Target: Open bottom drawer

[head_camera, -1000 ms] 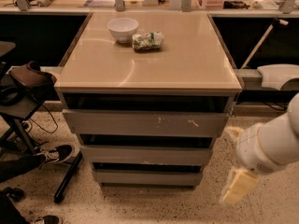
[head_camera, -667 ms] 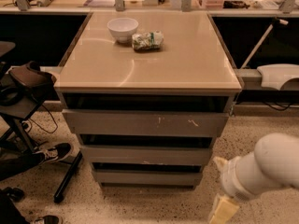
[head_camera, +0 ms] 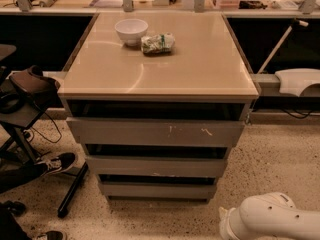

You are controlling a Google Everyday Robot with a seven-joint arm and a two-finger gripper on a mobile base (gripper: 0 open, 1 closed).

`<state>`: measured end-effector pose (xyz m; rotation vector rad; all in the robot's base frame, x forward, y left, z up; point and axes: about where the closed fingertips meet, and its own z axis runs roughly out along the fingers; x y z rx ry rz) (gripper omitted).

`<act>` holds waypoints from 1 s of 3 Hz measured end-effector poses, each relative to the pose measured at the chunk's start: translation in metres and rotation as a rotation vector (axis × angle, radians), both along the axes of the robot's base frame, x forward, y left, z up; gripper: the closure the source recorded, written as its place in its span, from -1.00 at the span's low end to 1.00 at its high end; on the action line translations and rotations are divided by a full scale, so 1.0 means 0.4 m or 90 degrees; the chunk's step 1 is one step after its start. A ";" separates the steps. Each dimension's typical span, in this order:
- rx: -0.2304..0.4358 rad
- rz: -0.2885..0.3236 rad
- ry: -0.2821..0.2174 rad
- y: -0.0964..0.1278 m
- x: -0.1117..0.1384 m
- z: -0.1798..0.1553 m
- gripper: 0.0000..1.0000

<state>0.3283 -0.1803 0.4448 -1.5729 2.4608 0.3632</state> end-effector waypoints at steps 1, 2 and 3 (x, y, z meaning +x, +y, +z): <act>0.000 0.001 0.001 0.000 -0.001 0.000 -1.00; 0.043 0.013 0.004 0.020 0.019 -0.047 -1.00; 0.135 0.069 -0.030 0.132 0.091 -0.136 -1.00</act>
Offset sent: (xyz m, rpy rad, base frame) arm 0.0287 0.0266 -0.0645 0.2434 0.0173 0.0698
